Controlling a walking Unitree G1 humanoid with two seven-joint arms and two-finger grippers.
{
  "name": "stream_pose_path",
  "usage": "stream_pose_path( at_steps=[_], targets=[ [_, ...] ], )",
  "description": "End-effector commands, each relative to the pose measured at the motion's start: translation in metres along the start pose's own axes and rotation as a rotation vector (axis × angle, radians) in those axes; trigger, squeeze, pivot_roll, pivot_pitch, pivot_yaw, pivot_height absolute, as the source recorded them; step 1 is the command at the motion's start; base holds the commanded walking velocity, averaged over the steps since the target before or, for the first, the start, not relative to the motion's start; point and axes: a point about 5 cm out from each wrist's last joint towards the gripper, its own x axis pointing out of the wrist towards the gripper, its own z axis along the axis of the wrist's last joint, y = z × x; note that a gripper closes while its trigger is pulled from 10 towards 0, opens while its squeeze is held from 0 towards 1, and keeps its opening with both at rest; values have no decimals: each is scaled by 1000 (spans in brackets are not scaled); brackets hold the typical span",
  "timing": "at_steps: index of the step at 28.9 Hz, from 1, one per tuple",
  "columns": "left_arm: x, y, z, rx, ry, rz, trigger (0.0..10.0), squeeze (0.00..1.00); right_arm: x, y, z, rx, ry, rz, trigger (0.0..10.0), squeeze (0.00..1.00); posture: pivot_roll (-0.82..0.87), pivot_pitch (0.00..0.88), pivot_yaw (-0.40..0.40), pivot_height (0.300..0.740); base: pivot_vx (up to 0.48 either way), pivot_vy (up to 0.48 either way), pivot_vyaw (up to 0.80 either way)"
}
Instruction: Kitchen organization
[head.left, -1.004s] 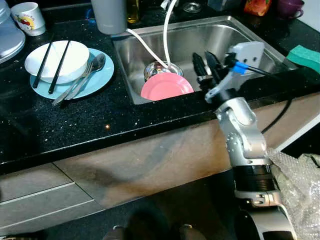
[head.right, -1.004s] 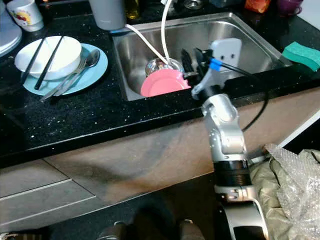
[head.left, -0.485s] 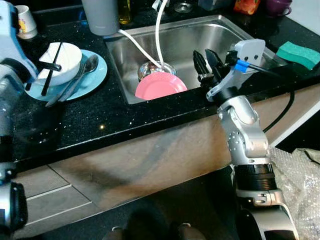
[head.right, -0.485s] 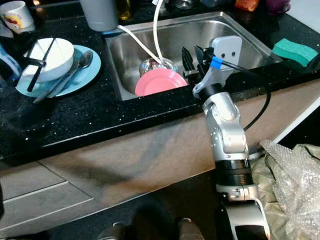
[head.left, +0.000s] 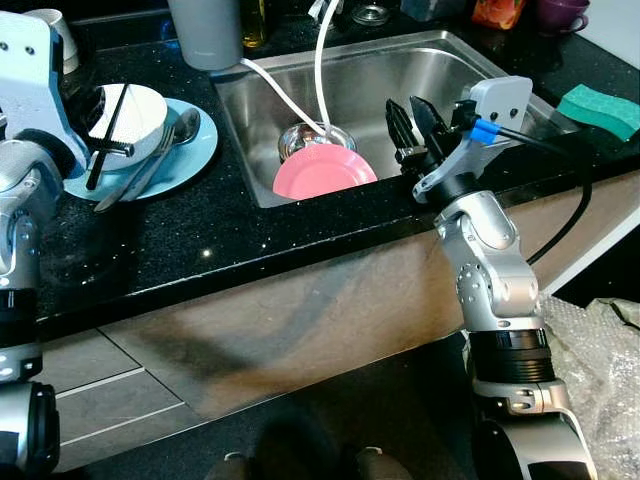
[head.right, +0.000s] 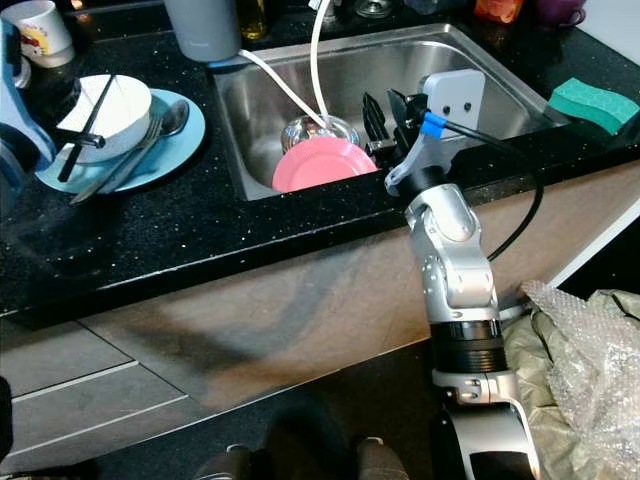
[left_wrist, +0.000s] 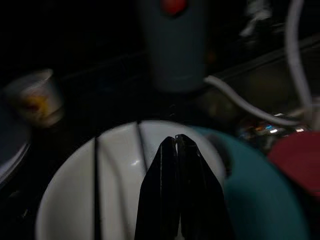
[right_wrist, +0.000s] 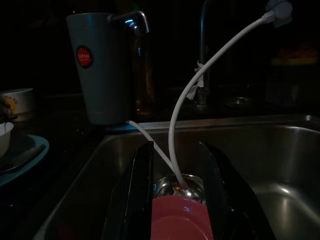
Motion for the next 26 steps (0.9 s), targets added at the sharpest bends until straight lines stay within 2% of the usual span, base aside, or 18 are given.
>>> stream_pose_path(
  at_steps=[1, 4, 5, 6, 10, 12, 20, 21, 22, 24, 26],
  targets=[
    [-3, -3, 3, 24, -16, -23, 10000, 0, -3, 3, -1, 8, 12, 13, 10000, 0, 39, 179, 13, 740, 0, 0, 0],
    [-3, -1, 0, 12, 30, -6, 10000, 0, -3, 3, -2, 8, 21, 22, 10000, 0, 41, 174, 12, 740, 0, 0, 0],
    [-3, -1, -1, -3, 44, -4, 10000, 522, -3, 3, -3, 7, 23, 23, 10000, 0, 42, 171, 12, 740, 0, 0, 0],
    [-2, -1, -2, -17, 62, -4, 10000, 1000, -3, 3, -3, 7, 24, 24, 10000, 0, 40, 167, 10, 740, 0, 0, 0],
    [2, -4, -3, -63, 94, -6, 10000, 1000, -3, 2, -3, 5, 26, 27, 10000, 0, 37, 162, 9, 740, 0, 0, 0],
    [10, -10, -3, -116, 133, -6, 10000, 1000, -2, 1, -1, 1, 28, 34, 10000, 0, 32, 157, 8, 740, 0, 0, 0],
    [23, -15, 4, -163, 147, 14, 10000, 1000, -1, -3, 1, -9, 29, 38, 10000, 0, 28, 158, 3, 740, 0, 0, 0],
    [28, -15, 9, -167, 154, 43, 10000, 176, -1, -4, 2, -13, 28, 37, 10000, 0, 28, 159, 4, 740, 0, 0, 0],
    [30, -14, 10, -157, 161, 59, 10000, 86, -1, -5, 2, -15, 28, 35, 10000, 0, 28, 159, 4, 740, 0, 0, 0],
    [33, -13, 12, -122, 179, 88, 10000, 20, -1, -6, 3, -17, 28, 33, 10000, 0, 28, 159, 4, 740, 0, 0, 0],
    [34, -12, 14, -85, 190, 109, 10000, 0, -1, -7, 3, -19, 28, 31, 10000, 0, 25, 163, 9, 740, 0, 0, 0]
  ],
)
